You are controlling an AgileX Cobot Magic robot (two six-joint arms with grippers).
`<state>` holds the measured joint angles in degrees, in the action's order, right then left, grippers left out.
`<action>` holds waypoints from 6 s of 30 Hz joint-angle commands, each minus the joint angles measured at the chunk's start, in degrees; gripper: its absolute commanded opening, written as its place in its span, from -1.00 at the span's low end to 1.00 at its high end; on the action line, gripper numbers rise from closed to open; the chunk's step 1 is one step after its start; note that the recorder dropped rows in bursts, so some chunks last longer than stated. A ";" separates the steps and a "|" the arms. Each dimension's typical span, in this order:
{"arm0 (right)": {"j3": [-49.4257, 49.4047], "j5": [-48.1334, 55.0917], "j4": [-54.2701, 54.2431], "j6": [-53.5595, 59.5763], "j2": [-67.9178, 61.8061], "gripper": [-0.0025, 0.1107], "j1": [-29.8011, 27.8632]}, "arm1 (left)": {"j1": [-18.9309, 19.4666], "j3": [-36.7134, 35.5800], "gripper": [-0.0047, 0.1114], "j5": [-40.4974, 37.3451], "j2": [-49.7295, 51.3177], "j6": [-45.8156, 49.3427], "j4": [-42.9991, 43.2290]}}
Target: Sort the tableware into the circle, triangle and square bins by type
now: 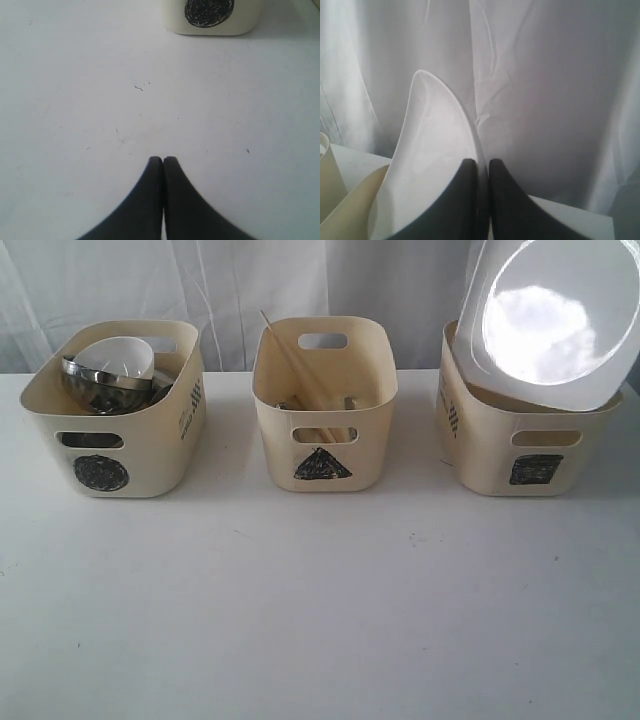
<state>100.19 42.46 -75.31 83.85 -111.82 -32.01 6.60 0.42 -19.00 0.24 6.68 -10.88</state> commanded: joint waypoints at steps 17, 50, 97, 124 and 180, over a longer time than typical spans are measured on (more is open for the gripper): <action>0.31 -4.92 8.19 -2.85 -1.59 -0.96 4.59 | 0.11 -0.42 -0.92 -0.51 -0.24 0.24 -0.34; -5.62 2.08 12.05 -9.77 -3.33 -0.21 5.68 | 0.11 -0.42 -0.92 -0.51 -0.24 0.24 -0.34; -23.96 -15.96 34.06 -60.81 61.40 -0.96 25.78 | 0.11 -0.42 -0.92 -0.51 -0.24 0.24 -0.34; -54.33 -3.31 60.06 -66.20 95.75 -0.96 26.88 | 0.11 -0.42 -0.92 -0.51 -0.24 0.24 -0.34; -100.19 -23.28 78.11 -92.15 111.82 -0.96 26.81 | 0.01 -0.42 -0.92 -0.42 -0.24 0.24 -0.03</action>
<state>0.12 19.23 2.74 -7.94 -0.37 -5.12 6.60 0.42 -19.00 0.22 6.68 -10.76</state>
